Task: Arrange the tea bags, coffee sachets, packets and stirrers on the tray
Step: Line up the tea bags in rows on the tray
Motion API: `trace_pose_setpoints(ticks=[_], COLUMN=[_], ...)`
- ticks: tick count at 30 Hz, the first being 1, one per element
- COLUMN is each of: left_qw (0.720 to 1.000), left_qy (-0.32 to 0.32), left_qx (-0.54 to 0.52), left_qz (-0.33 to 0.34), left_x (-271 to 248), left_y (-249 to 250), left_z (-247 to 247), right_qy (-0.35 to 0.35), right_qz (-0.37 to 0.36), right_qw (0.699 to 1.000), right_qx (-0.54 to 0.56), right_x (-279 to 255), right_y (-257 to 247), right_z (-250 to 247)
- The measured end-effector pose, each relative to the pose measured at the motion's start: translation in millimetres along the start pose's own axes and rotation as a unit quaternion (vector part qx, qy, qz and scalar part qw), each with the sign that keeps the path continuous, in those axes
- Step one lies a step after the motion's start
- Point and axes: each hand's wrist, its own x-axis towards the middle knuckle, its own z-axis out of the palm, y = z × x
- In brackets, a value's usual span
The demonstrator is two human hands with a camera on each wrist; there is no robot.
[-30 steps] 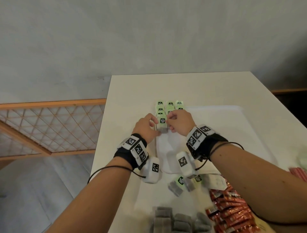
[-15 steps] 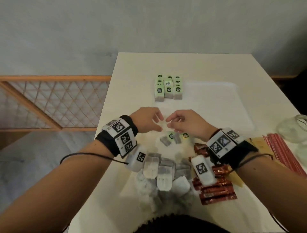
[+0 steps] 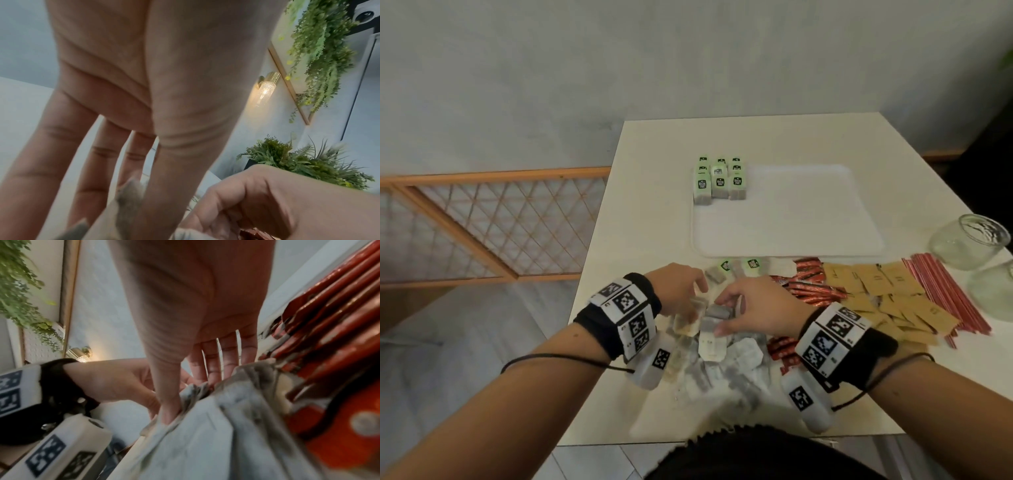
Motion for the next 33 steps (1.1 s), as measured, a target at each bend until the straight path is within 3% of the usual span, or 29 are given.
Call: trace_pose_setpoints(ticks=[4,12,15,20,23,27,28,30,33], left_qw=[0.999,0.999,0.995,0.946,0.887,0.707,0.686,0.679,0.65], left_qy=[0.019,0.029,0.047,0.065,0.071,0.061,0.052,0.029,0.023], left_qx=[0.049,0.012,-0.09,-0.318,-0.457,-0.703,-0.723,-0.731,-0.759], left_qz=[0.006,0.0,-0.005,0.005,0.009,-0.051,-0.061,-0.058,-0.025], left_x=[2.8,1.1,3.6,11.6,23.1,34.7,37.0,41.5,48.3], left_y=[7.4,12.0,6.1,9.6,21.6,53.0,61.2,75.7,94.6], left_z=[4.5,-4.3,-12.4,-19.7,-17.8,-14.8,-14.1,-12.7,-11.2], right_qy=[0.022,0.075,0.102,0.18,0.239,0.353,0.371,0.386,0.357], right_qz=[0.006,0.007,0.007,0.014,0.003,-0.02,-0.024,-0.03,-0.049], right_qw=[0.999,0.994,0.988,0.975,0.963,0.924,0.916,0.913,0.929], right_qx=[-0.023,0.081,0.115,0.126,0.126,0.146,0.149,0.132,0.088], right_x=[0.1,-2.4,-6.0,-16.6,-21.4,-25.1,-25.1,-23.9,-22.8], right_y=[-3.1,7.2,11.4,16.2,19.9,21.8,22.2,23.8,29.6], right_z=[3.6,-9.3,-22.3,-52.4,-68.5,-84.0,-86.7,-89.4,-87.6])
